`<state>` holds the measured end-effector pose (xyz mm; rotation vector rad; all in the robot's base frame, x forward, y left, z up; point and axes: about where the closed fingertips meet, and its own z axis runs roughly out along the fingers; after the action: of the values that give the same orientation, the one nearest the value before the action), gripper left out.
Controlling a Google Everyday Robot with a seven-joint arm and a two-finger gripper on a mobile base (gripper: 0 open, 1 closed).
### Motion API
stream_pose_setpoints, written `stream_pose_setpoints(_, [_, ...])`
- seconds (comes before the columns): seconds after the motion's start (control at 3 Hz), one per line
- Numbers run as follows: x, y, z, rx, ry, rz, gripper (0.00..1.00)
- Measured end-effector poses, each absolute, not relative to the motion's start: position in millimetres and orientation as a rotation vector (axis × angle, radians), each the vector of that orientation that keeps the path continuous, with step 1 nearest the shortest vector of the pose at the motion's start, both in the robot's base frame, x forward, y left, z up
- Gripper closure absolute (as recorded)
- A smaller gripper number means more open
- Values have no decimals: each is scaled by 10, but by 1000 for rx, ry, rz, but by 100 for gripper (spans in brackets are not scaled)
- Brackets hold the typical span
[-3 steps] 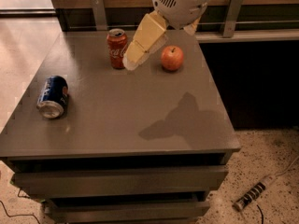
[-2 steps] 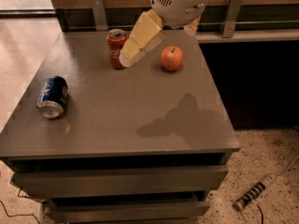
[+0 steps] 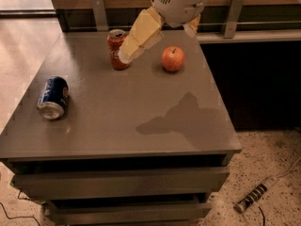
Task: Place pepsi can upright
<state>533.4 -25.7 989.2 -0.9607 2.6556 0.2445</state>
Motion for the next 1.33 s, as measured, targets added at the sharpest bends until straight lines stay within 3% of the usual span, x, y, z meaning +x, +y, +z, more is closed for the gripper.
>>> stream_pose_setpoints(0.67, [5511, 50, 9767, -642, 2864, 226, 0])
stream_pose_setpoints(1.33, [5581, 741, 9552, -444, 2961, 223, 0])
